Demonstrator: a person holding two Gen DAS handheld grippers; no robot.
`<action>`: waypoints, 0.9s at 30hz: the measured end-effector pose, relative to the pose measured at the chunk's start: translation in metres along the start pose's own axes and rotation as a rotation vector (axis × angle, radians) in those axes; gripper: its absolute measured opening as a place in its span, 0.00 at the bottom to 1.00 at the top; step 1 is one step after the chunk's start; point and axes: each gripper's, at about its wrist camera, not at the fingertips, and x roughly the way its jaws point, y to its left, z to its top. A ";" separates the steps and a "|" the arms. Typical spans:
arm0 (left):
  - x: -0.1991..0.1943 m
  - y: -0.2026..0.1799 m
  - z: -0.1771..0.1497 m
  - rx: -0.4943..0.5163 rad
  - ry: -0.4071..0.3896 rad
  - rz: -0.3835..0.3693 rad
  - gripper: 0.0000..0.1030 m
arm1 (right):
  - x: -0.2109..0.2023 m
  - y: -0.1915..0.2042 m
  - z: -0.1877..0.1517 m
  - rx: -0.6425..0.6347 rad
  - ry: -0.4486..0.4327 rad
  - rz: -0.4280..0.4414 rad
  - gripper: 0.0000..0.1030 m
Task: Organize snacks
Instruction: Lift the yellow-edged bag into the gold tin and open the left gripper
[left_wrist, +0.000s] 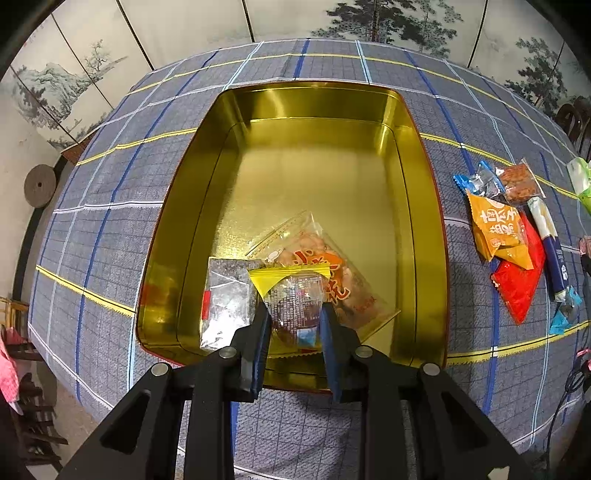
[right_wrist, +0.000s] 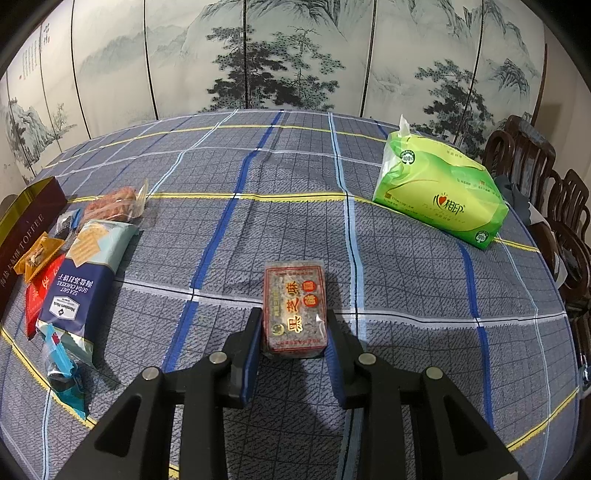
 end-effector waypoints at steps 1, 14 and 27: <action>0.000 0.000 0.000 0.000 0.000 0.002 0.27 | 0.000 -0.001 0.000 0.000 0.000 0.000 0.31; -0.011 0.002 -0.008 -0.003 -0.027 0.006 0.46 | -0.001 0.000 0.000 0.005 0.001 -0.002 0.31; -0.022 -0.002 -0.011 -0.006 -0.065 0.018 0.55 | 0.002 0.003 0.005 0.013 0.031 -0.034 0.30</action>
